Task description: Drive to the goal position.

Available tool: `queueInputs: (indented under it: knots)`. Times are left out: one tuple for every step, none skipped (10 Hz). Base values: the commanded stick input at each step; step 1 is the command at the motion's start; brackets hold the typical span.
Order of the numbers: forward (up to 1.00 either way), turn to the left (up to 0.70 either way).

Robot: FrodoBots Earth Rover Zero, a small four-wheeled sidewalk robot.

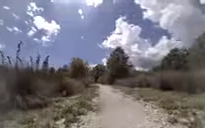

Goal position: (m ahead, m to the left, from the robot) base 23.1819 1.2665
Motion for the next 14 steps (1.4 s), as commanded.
queueInputs:
  knots:
    - [0.70, 0.00]
    - [0.70, 0.00]
    - [0.70, 0.00]
    - [0.70, 0.00]
    - [0.70, 0.00]
    - [0.70, 0.00]
    - [0.70, 0.00]
    - [0.70, 0.00]
    - [0.70, 0.00]
    - [0.70, 0.00]
    - [0.70, 0.00]
    - [0.70, 0.00]
    - [0.70, 0.00]
    - [0.70, 0.00]
